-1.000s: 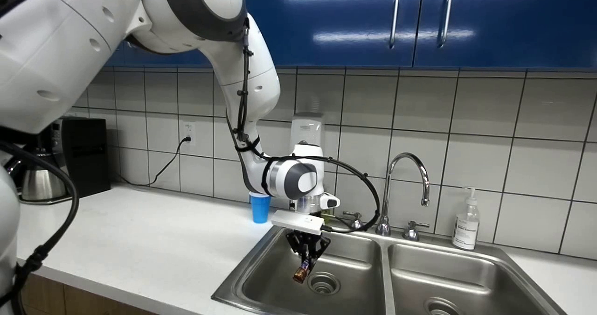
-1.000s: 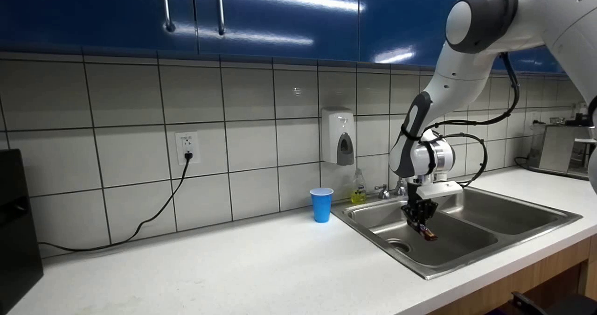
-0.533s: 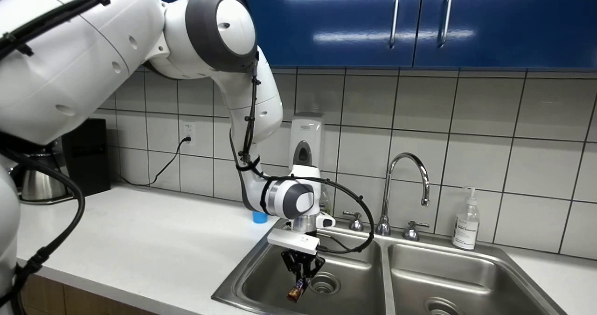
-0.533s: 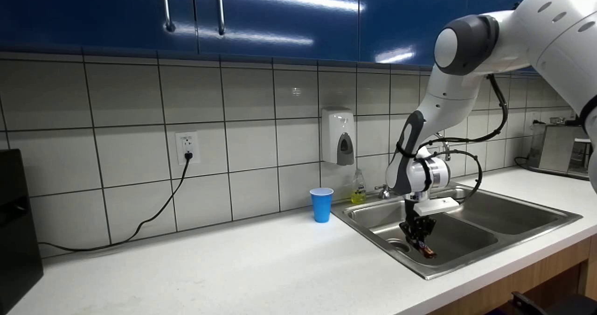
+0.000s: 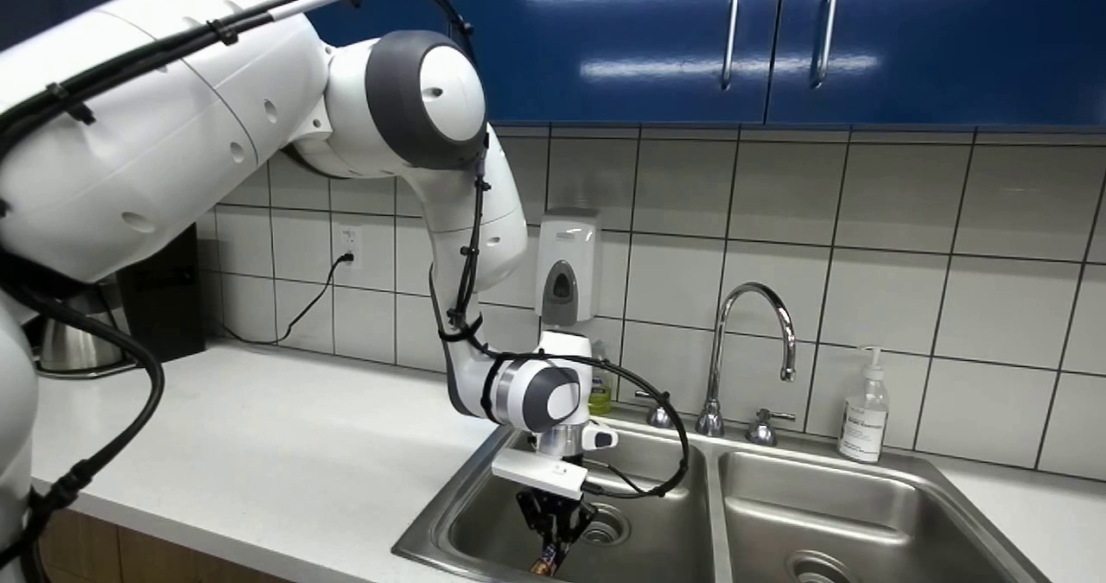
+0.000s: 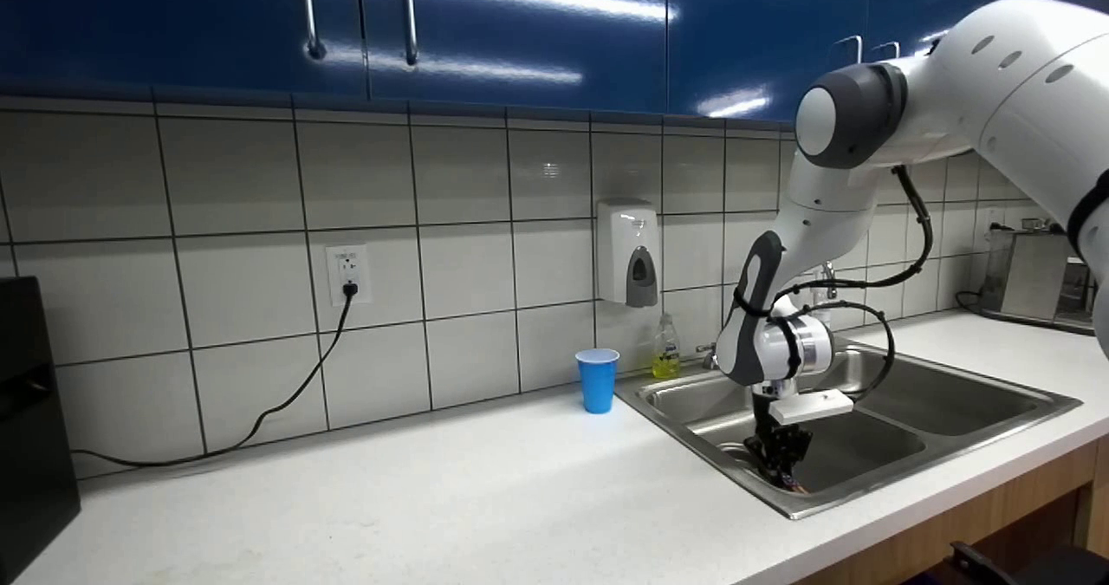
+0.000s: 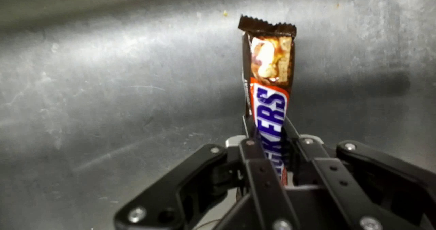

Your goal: Put the chocolate bar inside the left sink

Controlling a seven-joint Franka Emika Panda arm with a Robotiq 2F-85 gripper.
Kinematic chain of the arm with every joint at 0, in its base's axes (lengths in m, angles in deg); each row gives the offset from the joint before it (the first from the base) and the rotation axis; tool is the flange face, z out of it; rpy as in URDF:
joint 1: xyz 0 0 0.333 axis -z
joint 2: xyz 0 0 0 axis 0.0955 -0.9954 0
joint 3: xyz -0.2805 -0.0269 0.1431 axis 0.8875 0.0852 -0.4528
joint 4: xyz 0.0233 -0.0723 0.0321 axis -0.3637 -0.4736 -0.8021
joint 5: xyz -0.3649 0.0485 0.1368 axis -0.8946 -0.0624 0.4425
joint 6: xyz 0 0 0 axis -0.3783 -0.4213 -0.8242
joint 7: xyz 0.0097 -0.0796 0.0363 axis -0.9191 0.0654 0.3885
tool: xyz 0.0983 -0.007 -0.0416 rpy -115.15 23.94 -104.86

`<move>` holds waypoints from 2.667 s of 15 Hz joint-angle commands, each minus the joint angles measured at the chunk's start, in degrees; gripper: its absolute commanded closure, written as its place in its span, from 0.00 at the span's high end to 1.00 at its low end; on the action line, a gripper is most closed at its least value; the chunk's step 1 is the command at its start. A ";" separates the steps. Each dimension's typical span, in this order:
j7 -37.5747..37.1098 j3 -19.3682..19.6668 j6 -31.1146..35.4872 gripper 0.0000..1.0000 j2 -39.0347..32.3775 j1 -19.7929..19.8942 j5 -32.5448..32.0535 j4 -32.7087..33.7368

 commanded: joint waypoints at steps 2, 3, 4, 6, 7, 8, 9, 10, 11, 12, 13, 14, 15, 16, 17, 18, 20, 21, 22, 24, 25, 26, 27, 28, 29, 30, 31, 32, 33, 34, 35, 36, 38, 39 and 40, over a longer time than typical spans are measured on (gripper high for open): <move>-1.95 -0.23 0.02 0.05 -1.85 -0.01 -0.81 1.62; -2.08 -0.15 -0.16 0.05 -2.03 -0.12 -0.85 1.68; -2.30 -0.08 -0.28 0.44 -2.20 -0.26 -0.85 1.75; -2.58 -0.04 -0.22 0.52 -2.30 -0.41 -0.85 1.71; -2.71 -0.02 -0.23 0.59 -2.23 -0.47 -0.84 1.67; -2.80 -0.08 -0.27 0.67 -2.13 -0.51 -0.80 1.65; -2.98 -0.02 -0.25 0.74 -1.92 -0.62 -0.79 1.60; -3.06 -0.03 -0.33 0.83 -1.74 -0.66 -0.78 1.62; -3.12 -0.07 -0.32 0.89 -1.49 -0.67 -0.73 1.65; -3.19 -0.14 -0.32 0.98 -1.22 -0.66 -0.65 1.71; -3.85 0.46 0.67 0.99 -1.02 -1.32 -0.97 1.68; -3.96 0.39 0.85 1.00 -0.75 -1.34 -0.90 1.78; -4.81 1.07 1.98 1.00 -0.56 -2.14 -1.29 1.74; -4.94 0.91 2.18 1.00 -0.24 -2.11 -1.18 1.81; -5.28 0.86 2.54 1.00 0.12 -2.27 -1.05 1.86; -5.62 0.87 2.76 1.00 0.57 -2.45 -1.01 1.82; -6.36 1.04 3.32 1.00 1.51 -3.01 -1.06 1.69; -7.02 1.55 4.00 1.00 1.85 -3.61 -1.32 1.62; -7.37 1.67 4.15 1.00 2.28 -3.87 -1.35 1.60; -8.13 2.13 4.05 1.00 3.05 -4.39 -1.36 1.65; -8.49 2.39 4.04 1.00 3.62 -4.69 -1.43 1.45; -8.72 2.42 4.14 1.00 4.15 -4.78 -1.34 1.22; -9.09 2.68 4.17 1.00 4.86 -5.08 -1.41 0.86; -9.30 2.78 4.13 1.00 5.45 -5.25 -1.42 0.59; -9.51 2.84 4.11 1.00 6.30 -5.42 -1.43 0.16; -9.72 2.93 4.07 1.00 7.16 -5.60 -1.50 -0.28; -9.76 2.99 3.88 1.00 8.09 -5.76 -1.63 -0.76; -9.76 3.03 3.58 1.00 9.08 -5.86 -1.68 -1.32; -9.63 3.00 2.97 1.00 10.30 -5.97 -1.75 -2.12; -9.66 3.15 2.87 1.00 11.42 -6.20 -1.96 -3.04; -9.60 3.23 2.60 1.00 12.78 -6.43 -2.22 -4.23; -9.56 3.34 2.41 1.00 14.35 -6.68 -2.48 -5.69; -9.63 3.44 1.92 1.00 18.01 -7.21 -2.93 -9.24; -9.63 3.45 1.41 1.00 19.86 -7.47 -3.18 -11.06; -9.51 3.35 0.84 1.00 22.00 -7.71 -3.45 -13.19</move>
